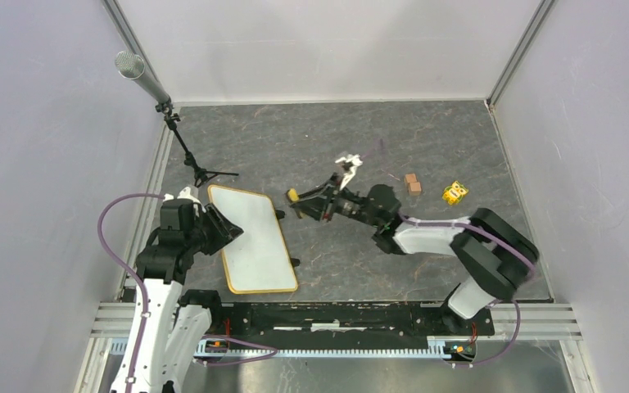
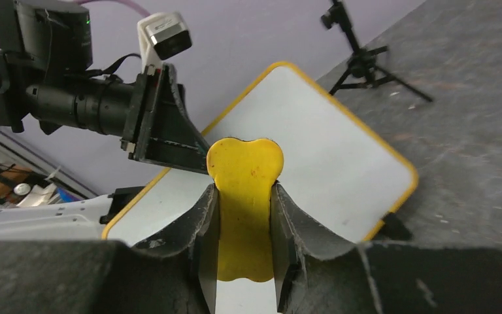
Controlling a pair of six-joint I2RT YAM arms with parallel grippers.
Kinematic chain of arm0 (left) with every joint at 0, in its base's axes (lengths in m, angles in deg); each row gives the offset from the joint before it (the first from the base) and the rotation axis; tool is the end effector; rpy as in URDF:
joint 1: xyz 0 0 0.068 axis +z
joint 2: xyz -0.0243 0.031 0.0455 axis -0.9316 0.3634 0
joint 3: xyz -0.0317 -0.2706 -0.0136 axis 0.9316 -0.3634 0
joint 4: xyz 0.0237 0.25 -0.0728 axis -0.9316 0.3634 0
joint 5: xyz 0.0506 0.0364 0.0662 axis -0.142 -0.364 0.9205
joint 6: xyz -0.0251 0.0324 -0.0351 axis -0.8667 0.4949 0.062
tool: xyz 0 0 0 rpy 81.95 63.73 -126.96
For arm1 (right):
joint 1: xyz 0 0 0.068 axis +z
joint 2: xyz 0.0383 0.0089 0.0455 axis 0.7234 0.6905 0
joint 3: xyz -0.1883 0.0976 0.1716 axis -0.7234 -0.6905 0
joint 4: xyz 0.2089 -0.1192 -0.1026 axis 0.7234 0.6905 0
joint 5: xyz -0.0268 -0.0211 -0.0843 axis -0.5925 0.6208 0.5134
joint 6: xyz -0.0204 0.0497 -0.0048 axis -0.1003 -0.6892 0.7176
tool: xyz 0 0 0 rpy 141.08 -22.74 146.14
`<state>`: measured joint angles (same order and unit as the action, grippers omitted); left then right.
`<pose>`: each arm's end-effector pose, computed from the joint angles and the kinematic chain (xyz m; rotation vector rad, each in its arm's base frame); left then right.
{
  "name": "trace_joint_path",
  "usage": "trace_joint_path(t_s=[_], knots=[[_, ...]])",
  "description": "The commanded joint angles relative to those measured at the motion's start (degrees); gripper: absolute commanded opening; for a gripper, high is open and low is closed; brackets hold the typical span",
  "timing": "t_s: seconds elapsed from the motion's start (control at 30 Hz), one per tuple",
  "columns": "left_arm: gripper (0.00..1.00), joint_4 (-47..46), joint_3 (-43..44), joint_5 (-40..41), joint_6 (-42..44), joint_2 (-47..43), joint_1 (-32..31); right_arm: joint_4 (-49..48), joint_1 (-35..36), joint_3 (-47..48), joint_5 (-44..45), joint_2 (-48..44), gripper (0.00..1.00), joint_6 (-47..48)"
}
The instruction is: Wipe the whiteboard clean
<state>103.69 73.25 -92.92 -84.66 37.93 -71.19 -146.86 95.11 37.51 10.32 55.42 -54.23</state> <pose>0.1189 -0.0127 0.2676 -0.5927 2.3409 -0.5661 0.2143 0.2655 0.2226 -0.4889 1.5681 1.5247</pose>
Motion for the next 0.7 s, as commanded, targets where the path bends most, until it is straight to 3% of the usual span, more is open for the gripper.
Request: trace_joint_path(t_s=[0.0, 0.07, 0.13, 0.23, 0.3, 0.43, 0.67], knots=[[0.51, 0.0, 0.8, 1.4, -0.8, -2.2, -0.3, 6.0, -5.4, -8.7, -1.3, -5.8, 0.28, 3.9], [0.57, -0.2, 1.1, 1.7, -1.0, -2.8, -0.4, 7.5, -6.8, -12.3, -1.4, -7.9, 0.28, 4.9], [0.7, -0.2, 1.4, 2.4, -1.1, -3.3, -0.4, 10.9, -7.8, -15.0, -1.0, -9.7, 0.28, 6.6], [0.91, 0.5, 2.5, 3.1, -1.3, -4.2, -0.7, 24.2, -7.9, -17.4, 3.8, -14.2, 0.28, 14.1], [0.98, 1.5, 3.7, 4.6, -1.3, -4.8, -1.0, 34.0, -7.9, -18.3, 9.2, -18.0, 0.28, 18.9], [1.0, 4.1, 6.4, 8.8, -1.1, -5.2, -1.9, 50.7, -7.9, -18.3, 18.6, -25.5, 0.29, 26.2], [1.0, 6.4, 12.2, 14.1, 2.2, -5.9, -3.2, 66.1, -7.9, -17.8, 26.1, -33.6, 0.3, 27.7]])
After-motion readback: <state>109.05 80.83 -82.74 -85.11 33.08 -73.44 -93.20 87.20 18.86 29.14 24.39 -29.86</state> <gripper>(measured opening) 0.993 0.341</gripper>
